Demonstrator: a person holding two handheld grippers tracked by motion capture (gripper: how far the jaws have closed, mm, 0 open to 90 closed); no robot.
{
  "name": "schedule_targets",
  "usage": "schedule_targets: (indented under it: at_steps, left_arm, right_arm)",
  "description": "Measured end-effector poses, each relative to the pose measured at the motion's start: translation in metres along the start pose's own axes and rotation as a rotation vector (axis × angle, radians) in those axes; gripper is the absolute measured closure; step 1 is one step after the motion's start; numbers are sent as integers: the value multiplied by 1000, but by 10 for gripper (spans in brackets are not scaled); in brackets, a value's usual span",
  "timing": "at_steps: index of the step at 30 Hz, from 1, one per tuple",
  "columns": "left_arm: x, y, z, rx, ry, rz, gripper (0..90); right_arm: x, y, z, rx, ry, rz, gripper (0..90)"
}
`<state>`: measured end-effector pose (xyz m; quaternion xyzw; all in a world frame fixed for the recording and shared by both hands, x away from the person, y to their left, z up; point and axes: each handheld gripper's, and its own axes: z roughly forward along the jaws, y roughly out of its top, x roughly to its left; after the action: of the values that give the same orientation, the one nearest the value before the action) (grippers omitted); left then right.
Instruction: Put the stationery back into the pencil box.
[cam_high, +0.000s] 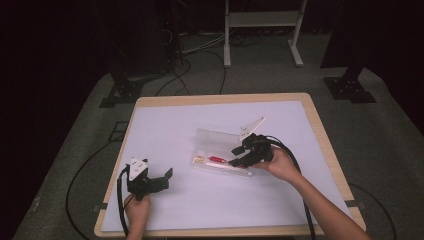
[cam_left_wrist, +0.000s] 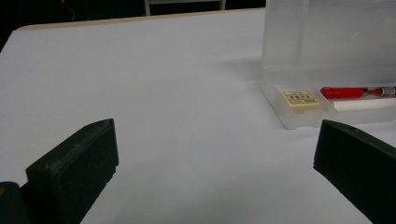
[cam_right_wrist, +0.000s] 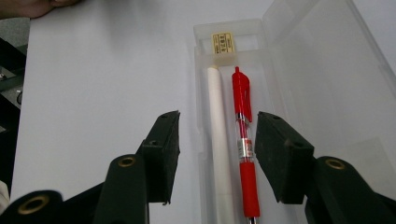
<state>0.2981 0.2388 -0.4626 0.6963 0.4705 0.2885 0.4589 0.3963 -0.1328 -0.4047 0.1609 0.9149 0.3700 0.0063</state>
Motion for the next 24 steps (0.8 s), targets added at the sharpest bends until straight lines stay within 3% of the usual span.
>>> schedule_targets:
  at_steps: [10, 24]
  left_arm:
    - [0, 0, -1, -7, 1, 1, 0]
    - [-1, 0, -2, -4, 4, 6, 0]
  right_arm:
    - [-1, -17, -10, -4, -12, 15, 485]
    - [1, -50, -28, -31, -35, 75, 474]
